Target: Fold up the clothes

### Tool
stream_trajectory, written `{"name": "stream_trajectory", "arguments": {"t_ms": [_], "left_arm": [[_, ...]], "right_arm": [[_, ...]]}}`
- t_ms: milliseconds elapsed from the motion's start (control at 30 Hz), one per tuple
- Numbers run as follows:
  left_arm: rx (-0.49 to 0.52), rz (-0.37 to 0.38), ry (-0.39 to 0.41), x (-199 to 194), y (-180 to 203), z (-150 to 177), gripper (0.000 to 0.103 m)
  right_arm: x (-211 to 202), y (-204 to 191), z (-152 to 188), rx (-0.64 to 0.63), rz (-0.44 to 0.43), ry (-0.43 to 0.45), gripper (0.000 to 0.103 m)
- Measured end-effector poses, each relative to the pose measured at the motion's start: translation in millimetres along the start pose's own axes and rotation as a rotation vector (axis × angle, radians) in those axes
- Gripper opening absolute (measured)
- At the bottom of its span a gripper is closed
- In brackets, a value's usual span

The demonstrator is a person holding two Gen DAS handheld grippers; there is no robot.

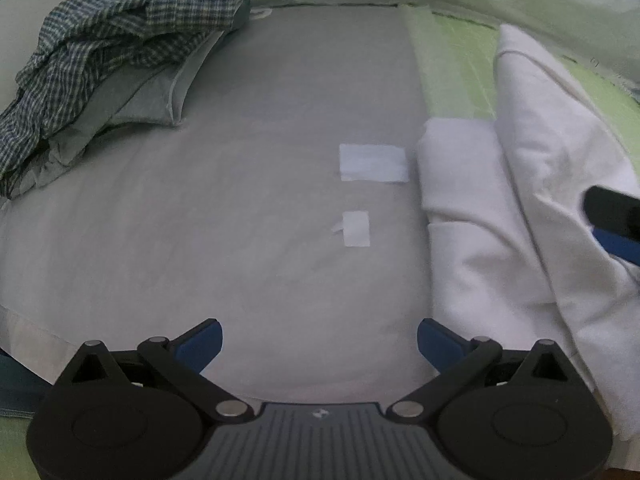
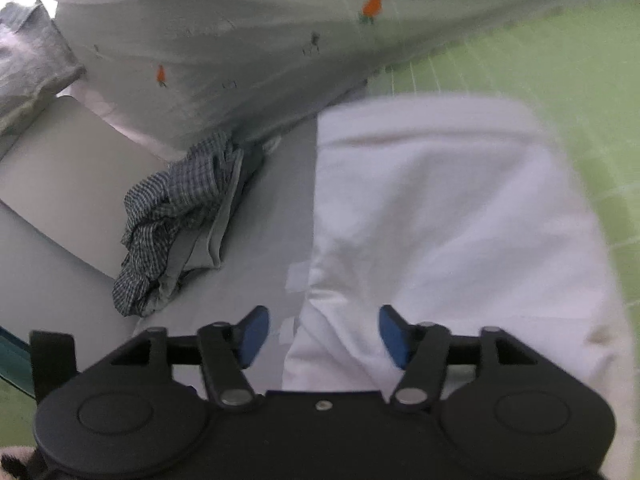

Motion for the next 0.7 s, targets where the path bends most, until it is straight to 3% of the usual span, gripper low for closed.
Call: {"name": "stream_trajectory", "arguments": {"t_ms": [67,233,300,433,567,700], "left_arm": [[-0.008,0.012,0.014,-8,8,-1,0.102],[-0.029,0.043,0.048,-27,29,-4,0.102],[-0.037,0.055,0.061,-35,38,-5,0.102],[-0.053,0.078,0.088,-51,55,-6,0.102],[-0.060,0.092,0.108,-66,71,-4,0.102],[-0.054,0.083,0.104,-69,79,-1,0.102]], "right_arm": [[-18,11,-1,-0.043,0.108,0.042,0.087],[-68,37,-5,-0.152,0.376,0.146,0.090],[-78,55,8,-0.182,0.451,0.114,0.091],[-101,69,23,-0.080,0.410,0.172,0.091],[-119,86,15,-0.044,0.513,0.228,0.097],[-99,96,28,0.010,0.379,0.093,0.097]]}}
Point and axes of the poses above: each gripper's, at about its wrist camera, not at the fingertips, and x roughly the way its jaws point, y to its right, z to its underside, the point moved 7 cm from there along x, roughly the way its jaws point, and after that the axes turned 8 degrees about -z, right-handed, at the moved point
